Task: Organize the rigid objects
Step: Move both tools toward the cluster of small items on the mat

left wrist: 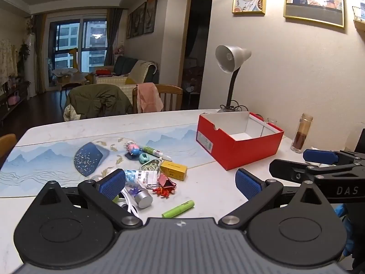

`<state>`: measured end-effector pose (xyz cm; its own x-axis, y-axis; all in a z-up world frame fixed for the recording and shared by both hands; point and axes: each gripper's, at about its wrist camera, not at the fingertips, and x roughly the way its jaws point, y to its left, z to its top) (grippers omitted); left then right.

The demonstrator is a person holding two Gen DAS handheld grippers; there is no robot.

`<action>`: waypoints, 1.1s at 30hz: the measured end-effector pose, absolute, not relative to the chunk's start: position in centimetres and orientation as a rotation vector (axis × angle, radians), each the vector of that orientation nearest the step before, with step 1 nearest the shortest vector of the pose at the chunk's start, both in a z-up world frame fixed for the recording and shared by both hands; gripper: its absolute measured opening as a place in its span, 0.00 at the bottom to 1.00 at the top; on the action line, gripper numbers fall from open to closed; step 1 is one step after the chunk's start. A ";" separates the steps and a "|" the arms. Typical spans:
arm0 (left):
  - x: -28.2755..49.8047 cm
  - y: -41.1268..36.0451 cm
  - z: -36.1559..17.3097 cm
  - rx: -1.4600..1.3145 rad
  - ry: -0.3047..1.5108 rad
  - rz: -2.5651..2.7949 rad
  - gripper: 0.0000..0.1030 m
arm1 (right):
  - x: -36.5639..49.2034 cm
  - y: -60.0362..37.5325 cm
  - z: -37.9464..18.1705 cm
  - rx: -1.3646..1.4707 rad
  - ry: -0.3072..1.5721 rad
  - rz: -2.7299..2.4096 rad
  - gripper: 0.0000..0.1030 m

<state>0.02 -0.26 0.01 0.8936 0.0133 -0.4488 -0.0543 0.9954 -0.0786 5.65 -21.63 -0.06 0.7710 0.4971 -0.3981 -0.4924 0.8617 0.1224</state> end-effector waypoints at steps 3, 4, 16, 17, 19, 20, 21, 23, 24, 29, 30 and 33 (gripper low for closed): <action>-0.4 -0.3 -0.1 -0.098 0.465 0.050 1.00 | 6.0 -21.4 -0.2 0.002 0.459 0.539 1.00; -0.5 -0.4 -0.1 -0.101 0.466 0.048 1.00 | 6.0 -21.4 -0.2 0.001 0.458 0.540 1.00; -0.2 -0.3 -0.4 -0.091 0.494 0.065 1.00 | 5.2 -20.6 -0.2 -0.025 0.452 0.553 1.00; -0.3 -0.3 -0.4 -0.088 0.495 0.067 1.00 | 4.7 -20.6 -0.1 -0.036 0.445 0.561 1.00; -0.2 -0.4 -0.3 -0.085 0.497 0.072 1.00 | 4.3 -20.3 0.1 -0.044 0.448 0.579 1.00; -0.3 -0.3 -0.4 -0.087 0.497 0.072 1.00 | 4.5 -20.3 0.0 -0.047 0.448 0.579 1.00; -0.3 -0.3 -0.3 -0.088 0.498 0.072 1.00 | 4.4 -20.3 0.1 -0.048 0.448 0.579 1.00; -0.3 -0.4 -0.3 -0.083 0.497 0.075 1.00 | 4.3 -20.2 0.1 -0.046 0.451 0.582 1.00; -0.3 -0.2 -0.3 -0.081 0.496 0.077 1.00 | 4.4 -20.2 0.0 -0.046 0.450 0.579 1.00; -0.4 0.1 -0.4 -0.078 0.494 0.085 1.00 | 4.4 -20.1 -0.1 -0.044 0.453 0.580 1.00; -0.4 0.1 -0.4 -0.077 0.494 0.087 1.00 | 4.4 -20.0 -0.1 -0.046 0.453 0.580 1.00; -0.5 0.3 -0.3 -0.079 0.492 0.091 1.00 | 4.6 -20.0 -0.2 -0.047 0.451 0.582 1.00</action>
<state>-0.45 0.35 -0.33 0.8774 0.0679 -0.4750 -0.1058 0.9929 -0.0535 4.56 -20.00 -0.25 0.7412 0.5202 -0.4242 -0.5404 0.8374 0.0827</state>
